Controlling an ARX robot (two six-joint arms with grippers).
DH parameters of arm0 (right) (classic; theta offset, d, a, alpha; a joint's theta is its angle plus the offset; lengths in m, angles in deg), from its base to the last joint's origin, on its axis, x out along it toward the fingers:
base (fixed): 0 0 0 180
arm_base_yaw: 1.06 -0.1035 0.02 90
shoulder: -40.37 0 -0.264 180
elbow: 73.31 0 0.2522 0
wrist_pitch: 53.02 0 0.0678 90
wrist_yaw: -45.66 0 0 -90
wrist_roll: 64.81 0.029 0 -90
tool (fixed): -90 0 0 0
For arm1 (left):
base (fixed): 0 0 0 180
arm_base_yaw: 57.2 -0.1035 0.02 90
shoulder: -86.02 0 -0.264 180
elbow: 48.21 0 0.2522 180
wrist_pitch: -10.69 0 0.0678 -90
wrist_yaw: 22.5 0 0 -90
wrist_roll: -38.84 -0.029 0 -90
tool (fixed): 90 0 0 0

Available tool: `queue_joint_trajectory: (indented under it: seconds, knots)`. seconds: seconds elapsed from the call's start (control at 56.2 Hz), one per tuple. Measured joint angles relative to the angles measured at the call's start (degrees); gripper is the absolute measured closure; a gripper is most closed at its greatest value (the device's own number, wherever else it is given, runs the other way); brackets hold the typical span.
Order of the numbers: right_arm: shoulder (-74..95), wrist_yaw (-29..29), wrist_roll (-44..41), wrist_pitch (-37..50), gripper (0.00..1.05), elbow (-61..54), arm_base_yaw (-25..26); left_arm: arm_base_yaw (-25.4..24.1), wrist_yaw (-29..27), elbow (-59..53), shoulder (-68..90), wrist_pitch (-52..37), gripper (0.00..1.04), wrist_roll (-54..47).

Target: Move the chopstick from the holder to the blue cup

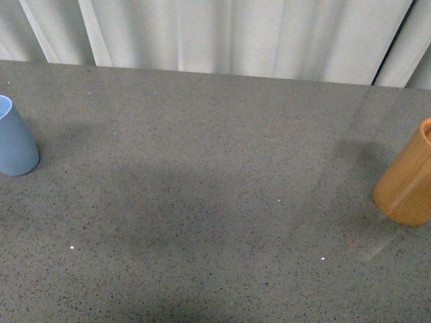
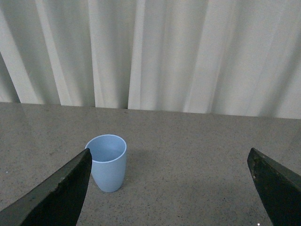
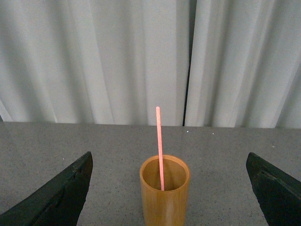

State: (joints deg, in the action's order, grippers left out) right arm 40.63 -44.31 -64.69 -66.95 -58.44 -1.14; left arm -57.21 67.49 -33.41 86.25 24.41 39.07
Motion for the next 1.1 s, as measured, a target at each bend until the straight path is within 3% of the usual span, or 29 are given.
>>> queue_joint_trajectory:
  seconds: [1.05,1.103]
  knots:
    - [-0.02,0.00,0.00,0.00,0.10,0.00,0.00,0.02,-0.07,0.02,0.00,0.02,0.07,0.00]
    - [0.00,-0.02,0.00,0.00,0.10,0.00,0.00,1.86,-7.26,2.34,3.10,6.60,0.07,3.82]
